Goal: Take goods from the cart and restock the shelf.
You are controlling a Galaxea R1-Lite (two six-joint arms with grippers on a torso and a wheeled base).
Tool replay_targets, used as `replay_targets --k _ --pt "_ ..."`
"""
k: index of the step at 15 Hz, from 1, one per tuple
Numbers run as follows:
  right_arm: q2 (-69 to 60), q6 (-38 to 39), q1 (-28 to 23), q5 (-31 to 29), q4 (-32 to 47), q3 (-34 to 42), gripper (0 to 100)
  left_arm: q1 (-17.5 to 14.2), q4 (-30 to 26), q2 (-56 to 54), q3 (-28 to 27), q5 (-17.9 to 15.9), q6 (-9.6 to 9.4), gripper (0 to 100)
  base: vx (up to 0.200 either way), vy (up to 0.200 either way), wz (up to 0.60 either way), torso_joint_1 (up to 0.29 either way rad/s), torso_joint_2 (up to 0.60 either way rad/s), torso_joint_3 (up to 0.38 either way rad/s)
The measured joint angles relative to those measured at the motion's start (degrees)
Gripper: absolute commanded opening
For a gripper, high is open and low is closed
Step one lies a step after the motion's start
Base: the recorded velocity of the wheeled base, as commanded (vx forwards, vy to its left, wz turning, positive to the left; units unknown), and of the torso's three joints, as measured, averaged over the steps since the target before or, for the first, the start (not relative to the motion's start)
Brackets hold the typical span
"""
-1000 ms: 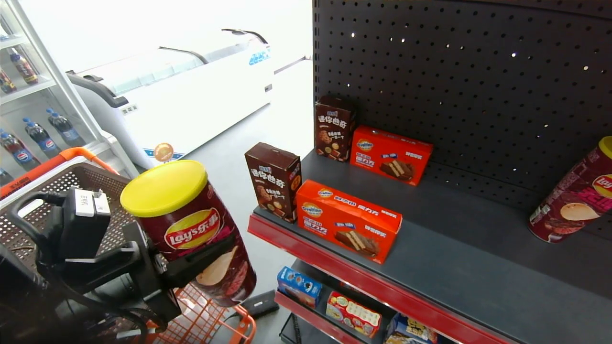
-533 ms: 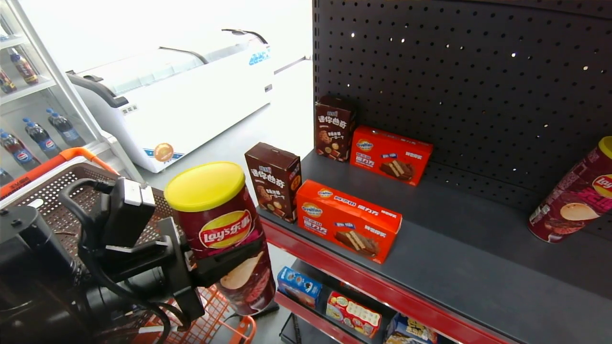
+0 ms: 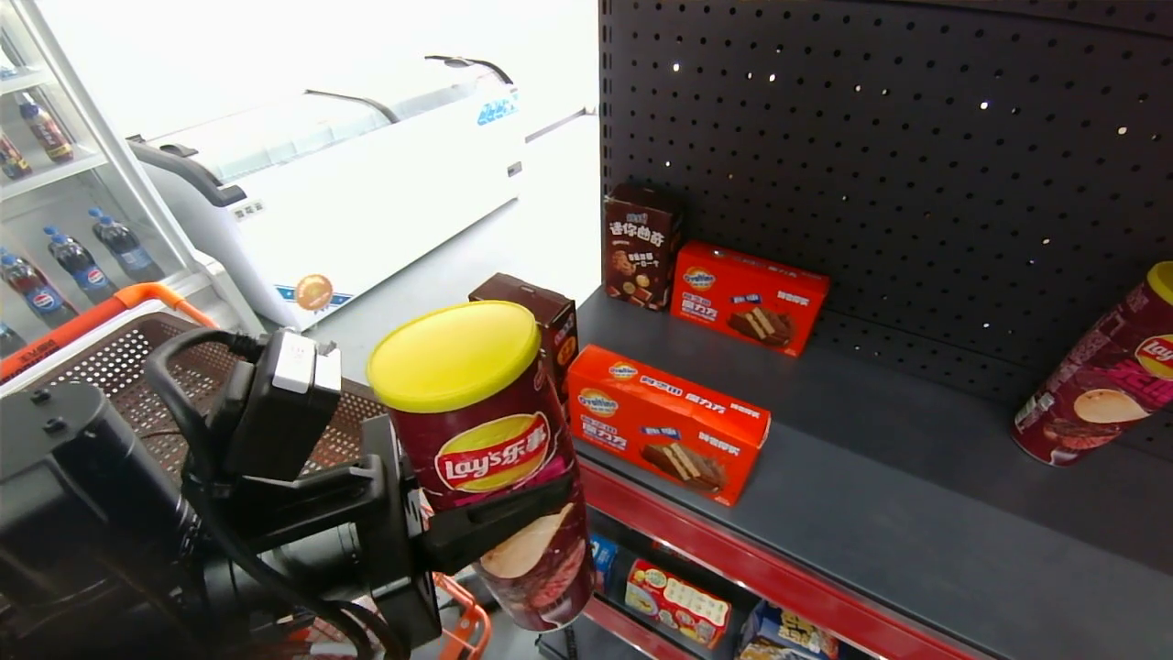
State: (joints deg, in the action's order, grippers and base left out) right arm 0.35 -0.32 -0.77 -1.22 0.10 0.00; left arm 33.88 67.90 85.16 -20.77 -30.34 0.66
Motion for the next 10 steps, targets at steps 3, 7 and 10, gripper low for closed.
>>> replay_targets --k 3,7,10 --pt "0.0 -0.01 -0.02 0.1 0.0 0.0 100 4.12 -0.62 0.0 0.3 -0.01 1.15 0 0.0 0.0 0.0 0.0 0.0 0.0" --pt "0.0 0.05 -0.02 0.1 0.0 0.0 100 6.55 -0.66 0.09 0.4 -0.12 1.23 0 0.0 0.0 0.0 0.0 0.0 0.0" --pt "0.0 0.07 0.0 0.1 0.0 0.0 100 6.72 -0.55 0.09 0.18 -0.99 1.06 0 0.0 0.0 -0.6 -0.002 0.0 0.006"
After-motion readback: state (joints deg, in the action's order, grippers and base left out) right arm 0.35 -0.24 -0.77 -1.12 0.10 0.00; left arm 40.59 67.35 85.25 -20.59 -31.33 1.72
